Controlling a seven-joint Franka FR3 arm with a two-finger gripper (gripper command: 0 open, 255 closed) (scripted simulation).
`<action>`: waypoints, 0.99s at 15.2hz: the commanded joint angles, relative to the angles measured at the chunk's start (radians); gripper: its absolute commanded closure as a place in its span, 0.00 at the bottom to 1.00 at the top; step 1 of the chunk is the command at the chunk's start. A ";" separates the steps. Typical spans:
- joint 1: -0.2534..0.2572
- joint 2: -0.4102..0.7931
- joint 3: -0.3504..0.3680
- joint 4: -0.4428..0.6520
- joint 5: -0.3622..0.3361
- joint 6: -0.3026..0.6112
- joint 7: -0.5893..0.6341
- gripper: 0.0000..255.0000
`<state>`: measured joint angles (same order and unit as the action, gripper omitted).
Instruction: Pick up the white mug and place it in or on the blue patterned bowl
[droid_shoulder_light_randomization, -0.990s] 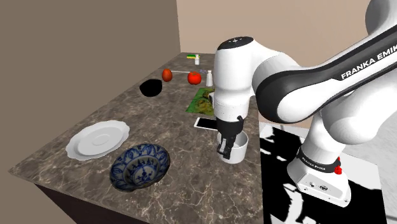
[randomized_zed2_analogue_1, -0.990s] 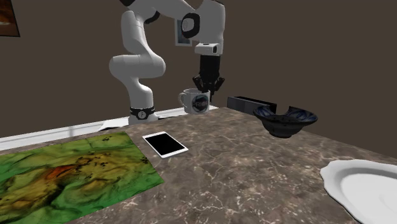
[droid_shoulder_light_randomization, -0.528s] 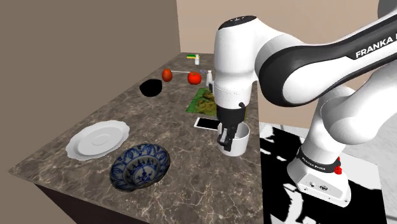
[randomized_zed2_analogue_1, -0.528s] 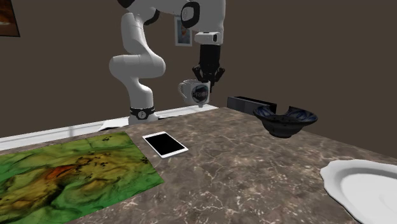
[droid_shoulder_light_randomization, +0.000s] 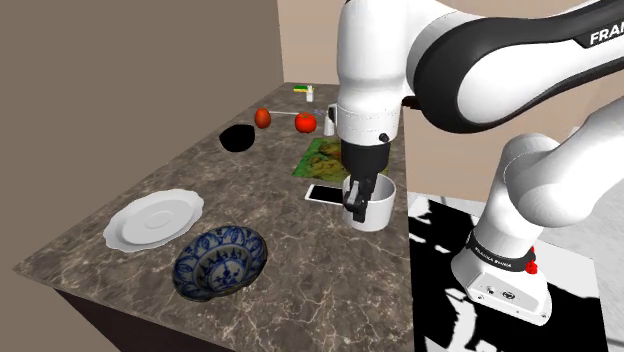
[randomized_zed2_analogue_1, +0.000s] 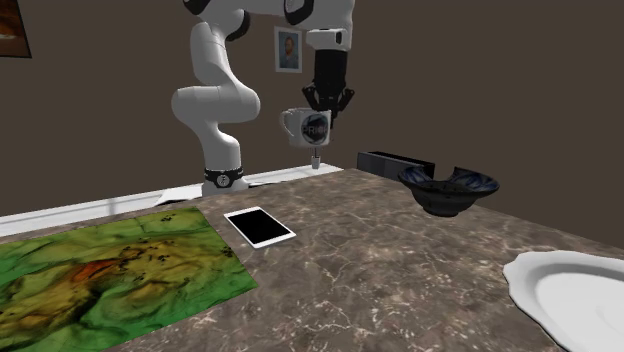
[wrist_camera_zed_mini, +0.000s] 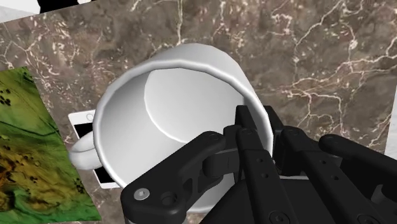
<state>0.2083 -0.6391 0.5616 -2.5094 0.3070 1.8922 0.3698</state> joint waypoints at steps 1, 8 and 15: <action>-0.001 -0.008 -0.010 0.022 -0.005 -0.031 -0.001 1.00; -0.048 0.116 0.030 0.169 -0.047 -0.049 0.041 1.00; -0.138 0.446 0.168 0.448 -0.201 -0.021 0.190 1.00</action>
<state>0.0808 -0.2443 0.7096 -2.1004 0.1344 1.8669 0.5349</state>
